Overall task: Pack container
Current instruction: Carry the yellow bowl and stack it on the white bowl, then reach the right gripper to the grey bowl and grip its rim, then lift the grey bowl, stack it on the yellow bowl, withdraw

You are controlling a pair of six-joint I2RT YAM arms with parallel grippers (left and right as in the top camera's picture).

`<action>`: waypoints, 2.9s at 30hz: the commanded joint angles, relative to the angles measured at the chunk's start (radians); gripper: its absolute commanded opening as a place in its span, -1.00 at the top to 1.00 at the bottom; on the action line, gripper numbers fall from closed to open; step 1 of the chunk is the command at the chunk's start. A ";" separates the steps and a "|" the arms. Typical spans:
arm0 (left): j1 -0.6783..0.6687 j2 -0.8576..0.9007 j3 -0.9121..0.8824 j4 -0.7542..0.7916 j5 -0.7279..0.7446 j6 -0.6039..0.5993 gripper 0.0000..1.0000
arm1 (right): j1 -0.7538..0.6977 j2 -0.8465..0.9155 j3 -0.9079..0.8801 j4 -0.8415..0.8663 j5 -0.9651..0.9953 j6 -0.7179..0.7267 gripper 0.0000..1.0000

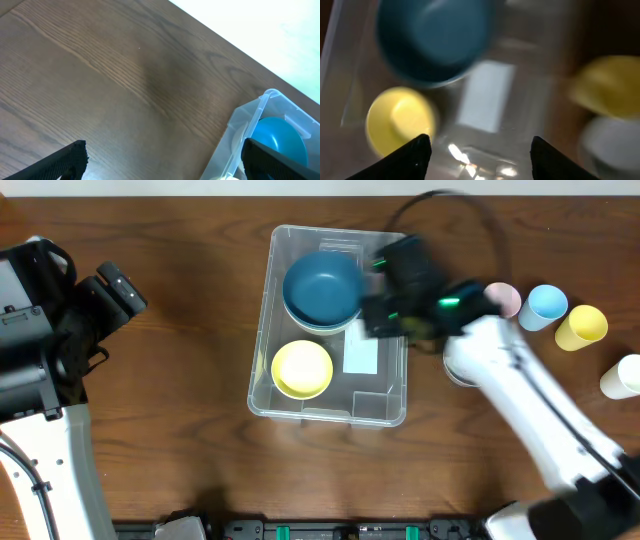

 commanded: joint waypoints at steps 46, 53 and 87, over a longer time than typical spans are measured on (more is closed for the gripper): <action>0.005 0.005 0.010 0.000 -0.009 -0.002 -0.96 | -0.599 -0.119 -0.713 0.294 -0.080 0.072 0.84; 0.005 0.005 0.010 0.000 -0.009 -0.002 -0.96 | -0.495 -0.377 -0.620 0.145 -0.080 0.045 0.97; 0.005 0.005 0.010 0.000 -0.009 -0.002 -0.96 | 0.245 0.231 -0.129 0.321 -0.185 -0.045 0.38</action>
